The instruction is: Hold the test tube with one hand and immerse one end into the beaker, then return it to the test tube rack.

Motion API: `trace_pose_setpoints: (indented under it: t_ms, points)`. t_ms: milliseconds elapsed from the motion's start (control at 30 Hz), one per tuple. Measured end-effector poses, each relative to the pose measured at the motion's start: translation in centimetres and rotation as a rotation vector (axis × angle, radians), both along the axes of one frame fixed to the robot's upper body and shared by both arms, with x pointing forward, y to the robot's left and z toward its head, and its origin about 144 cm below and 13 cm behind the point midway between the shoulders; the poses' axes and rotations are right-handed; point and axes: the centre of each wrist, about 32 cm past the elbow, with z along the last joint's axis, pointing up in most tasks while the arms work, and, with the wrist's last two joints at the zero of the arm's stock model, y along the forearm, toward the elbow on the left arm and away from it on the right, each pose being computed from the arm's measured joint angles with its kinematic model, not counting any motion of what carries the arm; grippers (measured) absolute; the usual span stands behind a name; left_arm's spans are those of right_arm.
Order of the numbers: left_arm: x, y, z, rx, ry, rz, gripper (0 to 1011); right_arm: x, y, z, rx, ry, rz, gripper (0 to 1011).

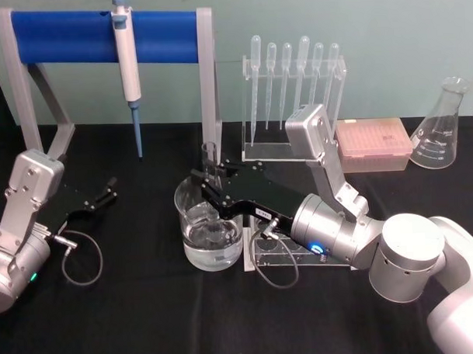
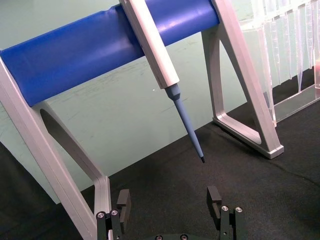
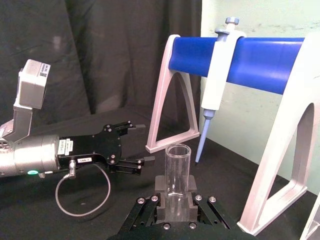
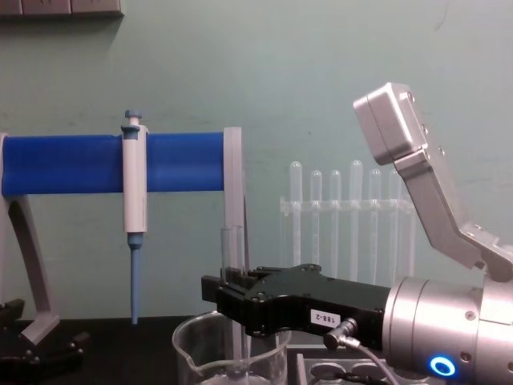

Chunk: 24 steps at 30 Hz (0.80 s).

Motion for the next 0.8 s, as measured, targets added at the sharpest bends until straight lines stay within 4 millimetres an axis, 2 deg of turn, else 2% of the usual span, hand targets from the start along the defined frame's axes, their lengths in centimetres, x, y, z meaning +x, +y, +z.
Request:
trace_pose_setpoints:
  t_ms: [800]
  points:
    - [0.00,0.00,0.00,0.000,0.000,0.000,1000,0.00,0.00,0.00,0.000,0.000,0.000,228]
